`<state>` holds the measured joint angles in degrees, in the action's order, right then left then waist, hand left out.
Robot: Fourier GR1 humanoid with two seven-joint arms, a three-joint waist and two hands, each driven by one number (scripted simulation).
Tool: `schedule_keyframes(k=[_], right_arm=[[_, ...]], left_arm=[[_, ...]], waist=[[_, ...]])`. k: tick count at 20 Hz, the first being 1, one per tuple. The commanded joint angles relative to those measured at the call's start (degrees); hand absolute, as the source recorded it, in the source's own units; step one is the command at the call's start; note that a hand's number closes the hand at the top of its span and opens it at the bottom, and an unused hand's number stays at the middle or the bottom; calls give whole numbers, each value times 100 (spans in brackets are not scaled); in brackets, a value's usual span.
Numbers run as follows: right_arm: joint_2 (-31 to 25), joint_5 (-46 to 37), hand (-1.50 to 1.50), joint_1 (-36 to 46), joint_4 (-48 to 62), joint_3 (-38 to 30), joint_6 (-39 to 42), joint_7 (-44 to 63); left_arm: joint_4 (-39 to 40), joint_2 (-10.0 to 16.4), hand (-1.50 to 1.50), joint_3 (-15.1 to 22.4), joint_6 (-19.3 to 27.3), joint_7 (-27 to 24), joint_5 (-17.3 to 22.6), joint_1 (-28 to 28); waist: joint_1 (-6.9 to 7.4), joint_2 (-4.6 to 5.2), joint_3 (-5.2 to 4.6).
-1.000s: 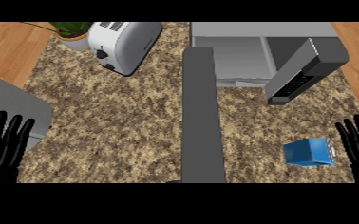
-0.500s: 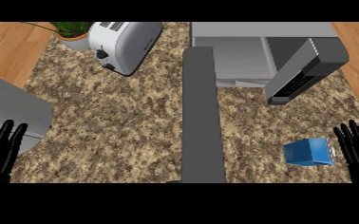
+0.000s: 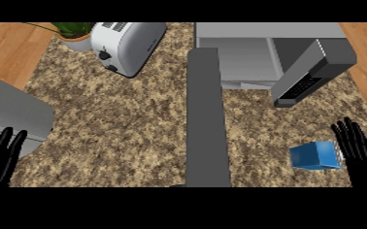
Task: Pick up the milk, place it into the microwave and close the microwave
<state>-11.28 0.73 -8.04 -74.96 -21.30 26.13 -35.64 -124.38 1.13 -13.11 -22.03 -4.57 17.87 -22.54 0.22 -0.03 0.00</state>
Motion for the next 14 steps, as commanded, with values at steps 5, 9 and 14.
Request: schedule_keyframes(k=[5, 9, 14], right_arm=[[-265, -556, -150, 882, 1948, -176, -723, -934], [-536, -840, -150, 1127, 2847, -346, -1196, -1436], [-826, -927, -150, 1677, 4128, -265, -1125, -2053]], left_arm=[[240, -102, -150, 65, 78, 29, -215, 367], [-28, -106, -150, 20, -154, -276, -111, -355], [63, -108, -150, 20, -120, -126, -114, 1]], waist=[[8, 10, 5], [55, 10, 7], [31, 8, 5]])
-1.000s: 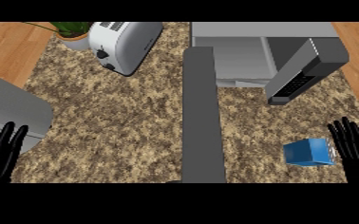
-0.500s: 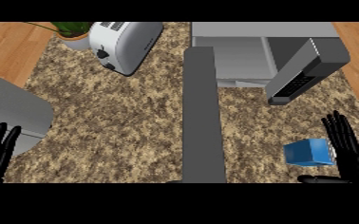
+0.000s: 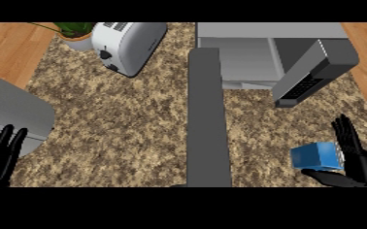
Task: Pick up the milk, place it into the microwave and close the microwave
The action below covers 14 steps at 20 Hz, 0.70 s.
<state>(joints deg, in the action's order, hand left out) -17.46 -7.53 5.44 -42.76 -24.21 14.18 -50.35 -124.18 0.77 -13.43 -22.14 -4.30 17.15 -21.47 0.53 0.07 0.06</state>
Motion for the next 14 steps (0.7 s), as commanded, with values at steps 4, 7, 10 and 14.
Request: schedule_keyframes(k=[4, 7, 10, 14], right_arm=[[-411, 97, -150, 198, 829, 430, 1840, -369], [-203, 143, -150, 290, 660, 803, 2307, -471], [-113, 383, 150, 100, 417, 939, 2563, -653], [-136, 426, 150, 112, 159, 778, 1368, -1098]], left_arm=[[285, -7, -150, -36, -15, -103, 36, 181], [-4, 38, -150, -48, -102, 36, 141, -122], [13, -10, -150, -5, -196, -9, 98, -345], [149, 14, -150, -56, -38, 68, 125, 24]], waist=[[-3, 15, 7], [67, -12, 11], [7, -32, 5], [-41, -8, 3]])
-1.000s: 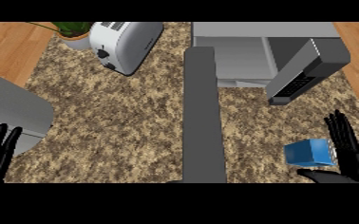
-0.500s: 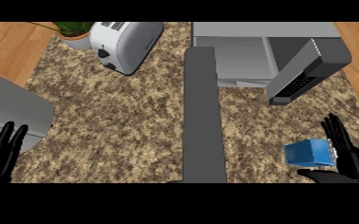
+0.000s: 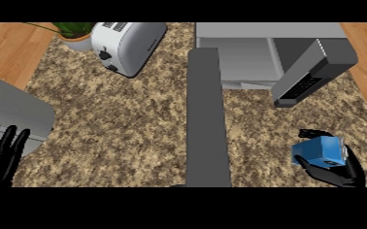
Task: Pick up the milk, place it into the microwave and close the microwave
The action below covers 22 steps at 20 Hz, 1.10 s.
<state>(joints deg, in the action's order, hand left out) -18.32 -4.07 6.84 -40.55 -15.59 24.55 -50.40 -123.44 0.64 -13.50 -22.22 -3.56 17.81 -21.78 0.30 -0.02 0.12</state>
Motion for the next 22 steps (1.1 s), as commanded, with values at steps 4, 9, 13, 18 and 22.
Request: schedule_keyframes(k=[4, 9, 13, 18, 22], right_arm=[[408, 132, 150, -367, -643, -32, -556, -973], [628, 536, 150, 175, -616, -153, -821, -483], [776, 664, 150, 322, -397, -308, -1297, -567], [1015, 623, 150, -25, -1285, 135, -1180, -317], [1564, 727, 150, -296, -2326, 533, -1328, 318]], left_arm=[[111, -60, -150, 16, -105, -249, -26, -174], [505, 8, -150, -29, -167, -386, -120, 42], [-31, 52, -150, -67, -20, 185, 214, 59], [-15, 201, -150, -360, -256, 122, 593, -23], [34, 113, -150, -361, -371, -17, 451, -179]], waist=[[-29, -13, -14], [-5, 2, -12], [1, 1, -10], [-10, -5, -13], [-23, -11, -16]])
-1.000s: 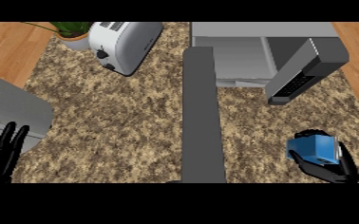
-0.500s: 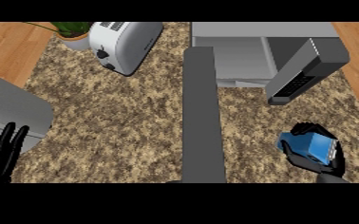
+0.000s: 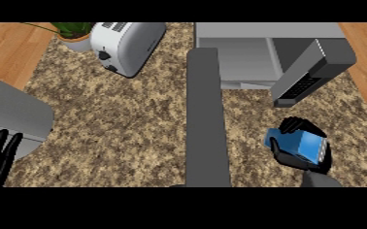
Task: Pick up the milk, place it into the microwave and close the microwave
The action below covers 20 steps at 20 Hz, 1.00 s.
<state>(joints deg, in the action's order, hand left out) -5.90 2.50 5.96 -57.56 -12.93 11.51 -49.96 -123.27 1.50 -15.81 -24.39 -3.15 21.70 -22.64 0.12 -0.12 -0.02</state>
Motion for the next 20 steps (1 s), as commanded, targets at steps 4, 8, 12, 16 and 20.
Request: schedule_keyframes(k=[4, 8, 12, 16, 20], right_arm=[[347, -57, 150, -647, -2107, 631, -275, 1084], [485, -431, 150, -323, -2092, 849, -775, 1411], [462, -635, 150, 418, -2040, 760, -1342, 2151], [584, -1018, 150, 1219, -1297, 896, -1883, 2456], [380, -963, 150, 2209, -126, 512, -1902, 2348]], left_arm=[[386, -30, -150, -109, -287, -331, -71, -55], [393, -140, -150, 55, -145, -543, -344, -160], [183, -140, -150, -103, -242, -258, -69, -259], [196, 267, -150, -532, -289, 76, 402, 46], [590, 234, -150, -546, -301, -59, 134, 271]], waist=[[-28, -5, -3], [4, 3, 0], [28, 6, 1], [61, 15, 3], [68, 26, 4]])
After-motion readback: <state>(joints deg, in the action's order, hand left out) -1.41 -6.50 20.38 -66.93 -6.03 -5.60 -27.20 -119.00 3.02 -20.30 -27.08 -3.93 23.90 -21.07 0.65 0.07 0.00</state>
